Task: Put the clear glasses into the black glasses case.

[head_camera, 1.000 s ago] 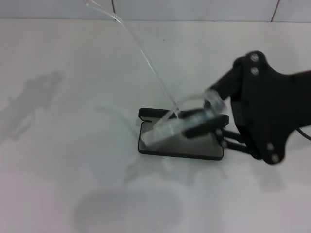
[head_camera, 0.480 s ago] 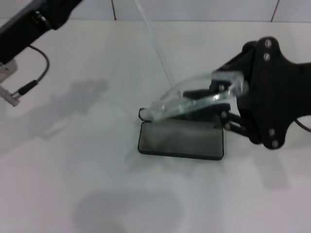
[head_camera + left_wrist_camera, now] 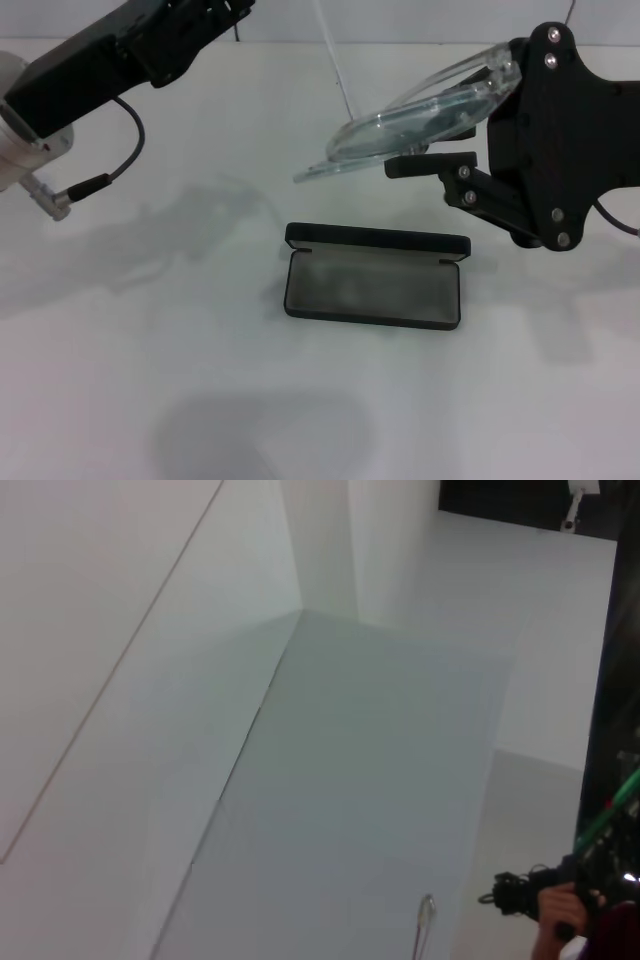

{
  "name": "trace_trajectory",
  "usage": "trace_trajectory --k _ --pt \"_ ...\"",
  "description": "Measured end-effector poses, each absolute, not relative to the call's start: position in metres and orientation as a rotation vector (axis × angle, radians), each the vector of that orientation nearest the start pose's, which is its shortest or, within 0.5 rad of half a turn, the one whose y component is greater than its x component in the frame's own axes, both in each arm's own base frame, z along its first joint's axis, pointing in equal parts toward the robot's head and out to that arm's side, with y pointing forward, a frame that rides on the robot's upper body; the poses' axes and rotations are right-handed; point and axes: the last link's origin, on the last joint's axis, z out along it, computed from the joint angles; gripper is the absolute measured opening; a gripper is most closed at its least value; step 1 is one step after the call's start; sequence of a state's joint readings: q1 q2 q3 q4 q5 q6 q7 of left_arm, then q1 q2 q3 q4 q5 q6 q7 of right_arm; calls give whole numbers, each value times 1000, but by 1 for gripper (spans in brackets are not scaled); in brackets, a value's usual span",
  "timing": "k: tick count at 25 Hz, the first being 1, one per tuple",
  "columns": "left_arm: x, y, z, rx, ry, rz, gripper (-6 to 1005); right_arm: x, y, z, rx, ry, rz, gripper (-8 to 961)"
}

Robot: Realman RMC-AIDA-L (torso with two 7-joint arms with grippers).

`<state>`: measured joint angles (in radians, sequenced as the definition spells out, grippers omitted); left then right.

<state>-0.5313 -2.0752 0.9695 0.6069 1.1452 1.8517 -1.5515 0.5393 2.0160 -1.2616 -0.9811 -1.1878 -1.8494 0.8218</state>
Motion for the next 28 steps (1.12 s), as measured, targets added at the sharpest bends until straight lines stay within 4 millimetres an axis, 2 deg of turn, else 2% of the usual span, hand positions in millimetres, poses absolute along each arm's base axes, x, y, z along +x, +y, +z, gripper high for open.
trace_trajectory --k 8,12,22,28 --pt "-192 326 52 -2365 -613 -1741 157 110 291 51 -2464 -1052 1425 66" --pt "-196 326 52 -2340 -634 -1729 157 108 290 52 -2461 -1067 1444 66" --pt "-165 329 38 -2439 -637 -1826 157 109 303 40 -2508 -954 1481 65" --pt "-158 325 40 -2493 -553 -1827 158 111 306 41 -2505 -914 1476 65"
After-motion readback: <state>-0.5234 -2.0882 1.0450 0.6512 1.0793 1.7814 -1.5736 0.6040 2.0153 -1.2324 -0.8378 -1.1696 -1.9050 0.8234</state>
